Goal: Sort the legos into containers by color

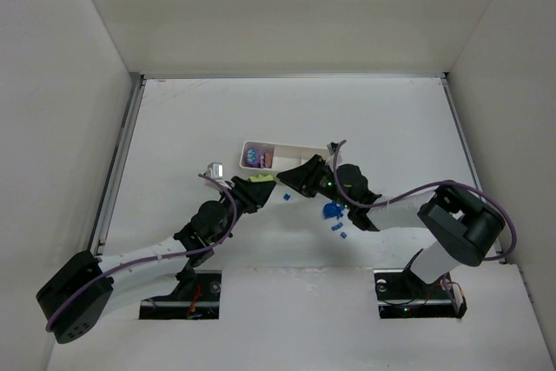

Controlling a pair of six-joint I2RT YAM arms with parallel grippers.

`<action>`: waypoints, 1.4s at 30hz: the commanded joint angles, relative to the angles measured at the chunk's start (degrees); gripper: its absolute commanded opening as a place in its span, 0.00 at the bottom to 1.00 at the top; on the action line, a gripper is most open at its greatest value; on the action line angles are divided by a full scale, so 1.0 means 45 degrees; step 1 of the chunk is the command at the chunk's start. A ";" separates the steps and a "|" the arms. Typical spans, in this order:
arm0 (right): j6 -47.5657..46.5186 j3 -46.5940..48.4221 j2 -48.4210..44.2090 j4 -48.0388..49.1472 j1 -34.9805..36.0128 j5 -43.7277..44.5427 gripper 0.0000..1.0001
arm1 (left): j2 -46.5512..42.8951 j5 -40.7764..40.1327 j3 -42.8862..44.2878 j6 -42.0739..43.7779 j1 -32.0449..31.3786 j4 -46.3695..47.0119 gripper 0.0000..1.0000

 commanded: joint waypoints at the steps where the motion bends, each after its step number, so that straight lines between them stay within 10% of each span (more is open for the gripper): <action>1: -0.0230 0.0246 -0.0191 0.0724 -0.0110 -0.0010 0.41 | 0.0106 0.0105 0.0123 0.0085 0.0037 0.0627 0.12; 16: -0.3390 0.1418 -0.0463 -0.3784 0.1059 0.2564 0.43 | -0.2119 0.0397 0.0377 0.0320 0.2087 -0.2691 0.13; 22: -0.4000 0.1087 -0.1673 -0.3242 0.1276 0.2296 0.61 | -0.2062 0.1704 0.0630 -0.0810 0.2302 -0.2556 0.15; 30: -0.6124 0.0734 -0.2689 -0.2026 0.0983 -0.0513 0.56 | -0.1691 0.4788 0.1450 -0.4226 0.3531 -0.2068 0.18; 42: -1.2239 0.0266 -0.5366 -0.3769 0.0399 -0.1919 0.83 | -0.0616 1.1021 0.2604 -0.8351 0.4979 -0.1873 0.20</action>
